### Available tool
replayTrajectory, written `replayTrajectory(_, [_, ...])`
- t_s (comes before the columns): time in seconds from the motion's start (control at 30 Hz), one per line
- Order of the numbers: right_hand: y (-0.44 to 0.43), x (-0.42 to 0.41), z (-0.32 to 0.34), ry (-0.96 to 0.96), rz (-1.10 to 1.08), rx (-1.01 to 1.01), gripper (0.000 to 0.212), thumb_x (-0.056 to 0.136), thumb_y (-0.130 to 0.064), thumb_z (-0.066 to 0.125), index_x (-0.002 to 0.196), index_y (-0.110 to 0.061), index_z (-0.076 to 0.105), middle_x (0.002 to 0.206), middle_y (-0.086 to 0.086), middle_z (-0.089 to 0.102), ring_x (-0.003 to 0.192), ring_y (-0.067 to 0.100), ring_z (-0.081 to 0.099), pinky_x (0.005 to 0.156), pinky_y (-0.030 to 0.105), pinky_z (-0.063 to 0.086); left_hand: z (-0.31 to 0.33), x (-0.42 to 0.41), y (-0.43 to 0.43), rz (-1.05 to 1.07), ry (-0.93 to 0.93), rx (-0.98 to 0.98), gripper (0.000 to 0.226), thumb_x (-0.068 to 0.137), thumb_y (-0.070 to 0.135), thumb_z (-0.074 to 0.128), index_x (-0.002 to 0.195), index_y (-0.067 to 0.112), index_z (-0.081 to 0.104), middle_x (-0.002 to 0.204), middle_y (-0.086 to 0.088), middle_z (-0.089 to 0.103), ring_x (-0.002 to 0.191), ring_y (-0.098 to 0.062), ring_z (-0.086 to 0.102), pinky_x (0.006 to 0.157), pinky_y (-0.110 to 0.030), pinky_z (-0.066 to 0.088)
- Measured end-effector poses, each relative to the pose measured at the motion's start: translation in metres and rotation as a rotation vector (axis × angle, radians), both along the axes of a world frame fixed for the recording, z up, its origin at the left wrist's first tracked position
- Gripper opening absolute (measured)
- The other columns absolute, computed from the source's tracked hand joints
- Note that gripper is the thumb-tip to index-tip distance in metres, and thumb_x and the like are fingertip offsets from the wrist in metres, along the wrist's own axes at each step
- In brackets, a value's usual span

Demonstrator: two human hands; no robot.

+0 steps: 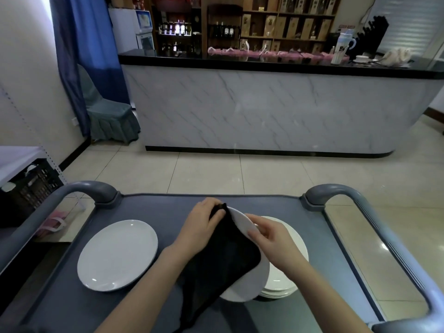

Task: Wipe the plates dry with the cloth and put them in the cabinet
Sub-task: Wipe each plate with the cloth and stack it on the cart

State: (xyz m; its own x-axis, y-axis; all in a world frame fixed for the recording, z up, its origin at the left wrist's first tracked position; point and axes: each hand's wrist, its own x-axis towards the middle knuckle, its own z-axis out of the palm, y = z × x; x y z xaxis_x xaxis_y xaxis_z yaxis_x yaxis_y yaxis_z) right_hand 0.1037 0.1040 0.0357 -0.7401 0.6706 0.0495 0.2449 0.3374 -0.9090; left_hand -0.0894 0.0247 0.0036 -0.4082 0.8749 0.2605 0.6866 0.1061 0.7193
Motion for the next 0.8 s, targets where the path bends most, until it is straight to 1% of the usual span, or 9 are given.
replayTrajectory(0.07, [0.003, -0.005, 0.007, -0.089, -0.001, 0.115, 0.041, 0.095, -0.006, 0.056, 0.121, -0.035, 0.069, 0.100, -0.021, 0.073, 0.093, -0.001, 0.066, 0.087, 0.028, 0.051, 0.006, -0.006, -0.008, 0.009, -0.144, 0.048, 0.010, 0.097, 0.024, 0.060, 0.093, 0.033, 0.060, 0.090, 0.018, 0.065, 0.089, 0.002, 0.058, 0.077, -0.016, 0.042])
replayTrajectory(0.17, [0.008, -0.010, 0.012, -0.132, -0.042, 0.175, 0.033, 0.097, -0.015, 0.057, 0.122, -0.034, 0.067, 0.104, -0.025, 0.069, 0.100, -0.001, 0.063, 0.091, 0.027, 0.049, 0.016, -0.012, -0.017, 0.025, -0.258, 0.132, 0.018, 0.091, 0.021, 0.068, 0.084, 0.037, 0.065, 0.084, 0.018, 0.069, 0.081, 0.003, 0.062, 0.070, -0.008, 0.043])
replayTrajectory(0.3, [0.005, -0.021, 0.014, -0.168, 0.027, 0.252, 0.020, 0.099, -0.019, 0.056, 0.108, -0.030, 0.071, 0.093, -0.022, 0.070, 0.093, 0.003, 0.064, 0.082, 0.028, 0.048, 0.030, -0.012, -0.019, -0.053, -0.225, 0.173, 0.025, 0.084, 0.021, 0.075, 0.079, 0.045, 0.068, 0.083, 0.019, 0.071, 0.081, 0.002, 0.065, 0.074, -0.009, 0.045])
replayTrajectory(0.37, [0.003, -0.029, 0.015, -0.195, 0.051, 0.351, 0.017, 0.099, -0.020, 0.057, 0.106, -0.025, 0.071, 0.089, -0.014, 0.071, 0.089, 0.014, 0.065, 0.081, 0.033, 0.049, 0.032, -0.011, -0.019, -0.101, -0.178, 0.146, 0.023, 0.082, 0.024, 0.077, 0.080, 0.045, 0.069, 0.082, 0.019, 0.072, 0.081, 0.001, 0.066, 0.075, -0.011, 0.046])
replayTrajectory(0.43, [0.004, -0.032, 0.015, -0.162, 0.026, 0.384, 0.017, 0.098, -0.021, 0.059, 0.107, -0.023, 0.072, 0.091, -0.011, 0.073, 0.089, 0.016, 0.066, 0.082, 0.035, 0.049, 0.030, -0.012, -0.020, -0.091, -0.151, 0.120, 0.023, 0.081, 0.024, 0.078, 0.079, 0.044, 0.067, 0.079, 0.021, 0.070, 0.077, 0.003, 0.064, 0.072, -0.010, 0.045])
replayTrajectory(0.57, [0.013, -0.031, 0.015, -0.048, -0.030, 0.297, 0.013, 0.096, -0.017, 0.064, 0.100, -0.023, 0.074, 0.085, -0.019, 0.071, 0.089, 0.008, 0.067, 0.083, 0.029, 0.049, 0.022, -0.011, -0.024, 0.052, -0.188, 0.115, 0.015, 0.087, 0.026, 0.072, 0.079, 0.035, 0.065, 0.072, 0.018, 0.065, 0.069, 0.004, 0.058, 0.063, -0.010, 0.040])
replayTrajectory(0.67, [0.017, -0.026, 0.013, 0.093, -0.110, 0.119, 0.016, 0.096, -0.016, 0.063, 0.090, -0.027, 0.075, 0.080, -0.014, 0.072, 0.079, 0.001, 0.063, 0.073, 0.024, 0.048, 0.015, -0.011, -0.031, 0.176, -0.256, 0.142, 0.021, 0.093, 0.026, 0.065, 0.073, 0.029, 0.060, 0.064, 0.016, 0.060, 0.062, 0.001, 0.052, 0.058, -0.015, 0.037])
replayTrajectory(0.73, [0.018, -0.020, 0.012, 0.217, -0.208, -0.022, 0.020, 0.096, -0.018, 0.063, 0.089, -0.031, 0.076, 0.080, -0.014, 0.073, 0.074, -0.002, 0.062, 0.065, 0.015, 0.047, 0.008, -0.011, -0.036, 0.263, -0.345, 0.164, 0.026, 0.097, 0.025, 0.059, 0.074, 0.014, 0.058, 0.064, 0.006, 0.057, 0.061, -0.004, 0.046, 0.060, -0.024, 0.036])
replayTrajectory(0.8, [0.016, -0.016, 0.009, 0.266, -0.265, -0.100, 0.019, 0.096, -0.022, 0.062, 0.090, -0.034, 0.076, 0.081, -0.013, 0.073, 0.072, -0.001, 0.062, 0.064, 0.014, 0.047, 0.004, -0.007, -0.040, 0.301, -0.430, 0.185, 0.031, 0.101, 0.026, 0.051, 0.079, 0.004, 0.055, 0.069, -0.005, 0.055, 0.066, -0.010, 0.045, 0.063, -0.031, 0.036])
